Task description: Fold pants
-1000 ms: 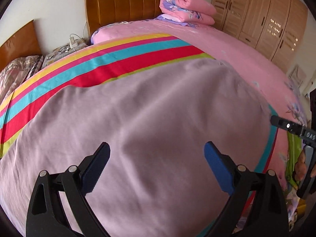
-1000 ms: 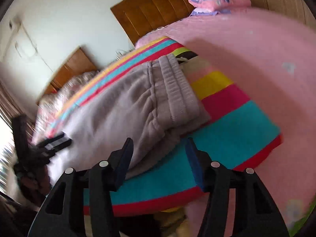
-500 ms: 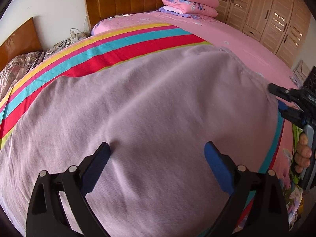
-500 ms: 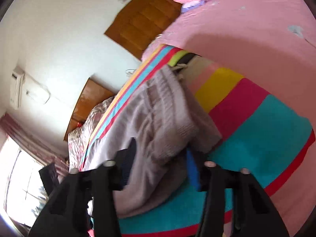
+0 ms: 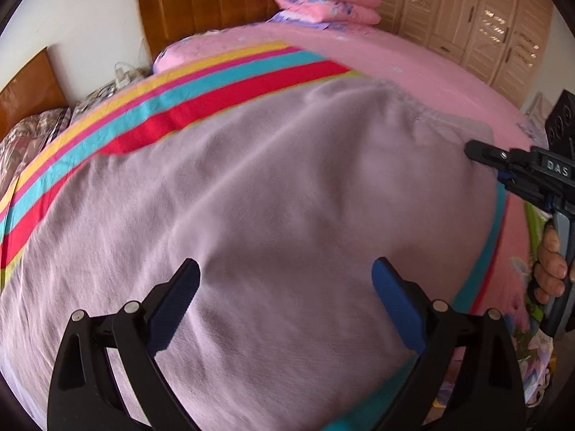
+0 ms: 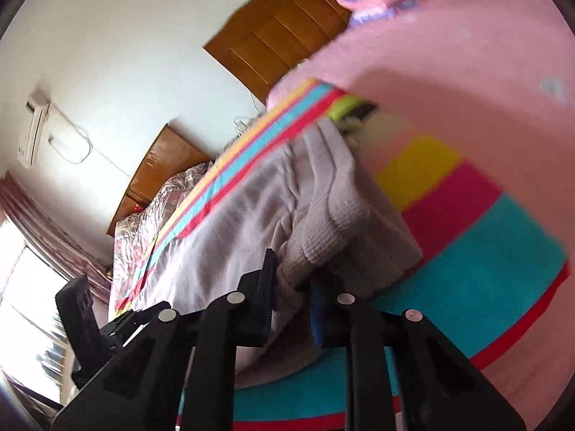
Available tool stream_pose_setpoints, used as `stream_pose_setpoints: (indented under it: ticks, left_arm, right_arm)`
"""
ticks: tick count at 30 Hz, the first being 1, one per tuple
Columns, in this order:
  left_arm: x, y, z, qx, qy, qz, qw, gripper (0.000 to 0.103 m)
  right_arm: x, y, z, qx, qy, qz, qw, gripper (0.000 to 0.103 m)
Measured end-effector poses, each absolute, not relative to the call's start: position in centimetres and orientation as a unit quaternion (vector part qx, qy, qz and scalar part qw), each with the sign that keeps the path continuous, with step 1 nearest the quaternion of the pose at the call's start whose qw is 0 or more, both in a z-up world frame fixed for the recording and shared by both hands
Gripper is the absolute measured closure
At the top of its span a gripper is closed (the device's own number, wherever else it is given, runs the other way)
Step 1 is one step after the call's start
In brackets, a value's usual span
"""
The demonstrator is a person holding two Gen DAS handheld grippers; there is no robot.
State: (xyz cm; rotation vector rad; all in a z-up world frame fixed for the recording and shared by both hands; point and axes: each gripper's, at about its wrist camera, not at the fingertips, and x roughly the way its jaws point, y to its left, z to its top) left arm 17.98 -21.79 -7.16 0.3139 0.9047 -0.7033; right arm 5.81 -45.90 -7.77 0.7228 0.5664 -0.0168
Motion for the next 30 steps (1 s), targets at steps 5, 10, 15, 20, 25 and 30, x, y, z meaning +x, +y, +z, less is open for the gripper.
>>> stream_pose_setpoints:
  ticks: [5,10,15,20,25,30]
  left_arm:
    - [16.6,-23.0,-6.3,0.174,0.402,-0.354,0.826,0.005]
    - [16.9,-22.9,-7.7,0.176,0.426,-0.349,0.816,0.005]
    - [16.7,-22.6,-7.0,0.172,0.415,-0.349,0.822,0.005]
    - [17.0,-22.2,-7.7,0.171,0.428,-0.341,0.819,0.005]
    - [17.5,-21.0,-7.5,0.155,0.431,-0.336,0.823,0.005]
    - [18.2,-20.5,-7.3,0.134,0.432,-0.331,0.828,0.005]
  right_arm:
    - [5.5,-47.0,-9.2,0.352,0.309,-0.039,0.883,0.089]
    - [5.0,-47.2,-10.9,0.375,0.303,-0.04,0.875,0.09]
    - [5.0,-47.0,-10.1,0.367,0.308,-0.04,0.877,0.09]
    - [5.1,-47.5,-11.2,0.383,0.313,-0.047,0.868,0.093]
    - [4.3,-47.2,-9.8,0.37,0.31,-0.045,0.874,0.067]
    - [4.5,-47.3,-9.1,0.358,0.302,-0.029,0.883,0.065]
